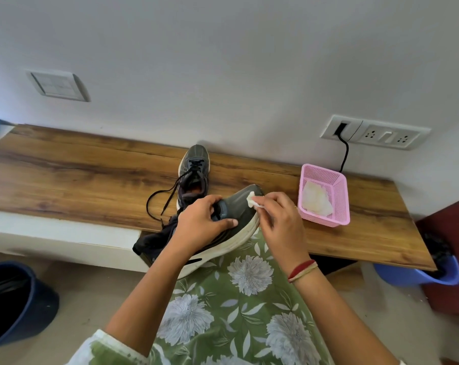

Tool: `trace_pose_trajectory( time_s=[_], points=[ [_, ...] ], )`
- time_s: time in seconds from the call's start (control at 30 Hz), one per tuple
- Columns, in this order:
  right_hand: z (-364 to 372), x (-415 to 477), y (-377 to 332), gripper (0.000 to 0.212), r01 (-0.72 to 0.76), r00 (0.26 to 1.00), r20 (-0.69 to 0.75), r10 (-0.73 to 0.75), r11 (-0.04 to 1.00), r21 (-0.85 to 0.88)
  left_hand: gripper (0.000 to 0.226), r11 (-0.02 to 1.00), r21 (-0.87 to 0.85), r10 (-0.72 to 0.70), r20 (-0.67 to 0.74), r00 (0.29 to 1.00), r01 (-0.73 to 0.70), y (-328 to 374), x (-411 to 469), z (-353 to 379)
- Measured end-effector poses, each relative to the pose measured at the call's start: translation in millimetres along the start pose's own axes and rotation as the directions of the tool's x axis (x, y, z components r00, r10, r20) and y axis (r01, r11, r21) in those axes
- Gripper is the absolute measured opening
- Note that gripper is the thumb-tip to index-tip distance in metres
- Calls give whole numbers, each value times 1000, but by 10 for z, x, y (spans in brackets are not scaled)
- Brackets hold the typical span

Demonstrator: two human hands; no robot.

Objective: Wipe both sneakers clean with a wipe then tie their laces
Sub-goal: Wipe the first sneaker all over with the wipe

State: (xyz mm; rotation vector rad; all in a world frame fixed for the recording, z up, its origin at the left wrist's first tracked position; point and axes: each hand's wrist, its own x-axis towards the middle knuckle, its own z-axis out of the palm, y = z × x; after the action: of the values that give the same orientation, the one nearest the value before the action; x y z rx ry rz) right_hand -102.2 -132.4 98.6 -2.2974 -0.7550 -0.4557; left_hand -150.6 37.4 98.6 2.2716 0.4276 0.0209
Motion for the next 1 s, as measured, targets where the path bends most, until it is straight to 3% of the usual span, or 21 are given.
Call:
trace_pose_trajectory(
  time_s=[0.2, 0.3, 0.4, 0.47, 0.63, 0.73, 0.83, 0.9, 1.0],
  points=[
    [52, -191, -40, 25, 165, 963, 227, -145, 984, -71, 64, 999, -20, 40, 79, 996, -39, 64, -3, -21],
    [-53, -44, 81, 18, 143, 981, 155, -117, 976, -165, 61, 995, -95, 52, 145, 988, -39, 51, -1, -52],
    [-120, 95, 127, 17, -8, 999, 51, 17, 986, -165, 75, 984, -174, 47, 127, 991, -24, 16, 6, -36],
    [-68, 47, 87, 17, -29, 998, 56, 38, 989, -145, 84, 971, -239, 39, 106, 994, -12, 1, 5, -15],
    [56, -251, 2, 23, 188, 964, 222, -149, 968, -165, 84, 955, -294, 74, 138, 988, -31, 6, 0, -30],
    [-30, -80, 103, 19, 154, 981, 156, -119, 959, -236, 82, 960, -278, 82, 165, 983, -34, 12, 4, -48],
    [-196, 198, 176, 14, -123, 992, 1, 124, 978, -166, 83, 975, -213, 92, 126, 988, -63, 32, -27, -35],
    [-238, 262, 127, 13, -182, 980, 66, 186, 981, -67, 81, 985, -131, 125, 82, 989, -113, 64, -70, -15],
    [-126, 98, -58, 15, -85, 949, 294, 109, 992, -94, 81, 978, 35, 205, 2, 979, -205, 112, -114, 23]
  ],
)
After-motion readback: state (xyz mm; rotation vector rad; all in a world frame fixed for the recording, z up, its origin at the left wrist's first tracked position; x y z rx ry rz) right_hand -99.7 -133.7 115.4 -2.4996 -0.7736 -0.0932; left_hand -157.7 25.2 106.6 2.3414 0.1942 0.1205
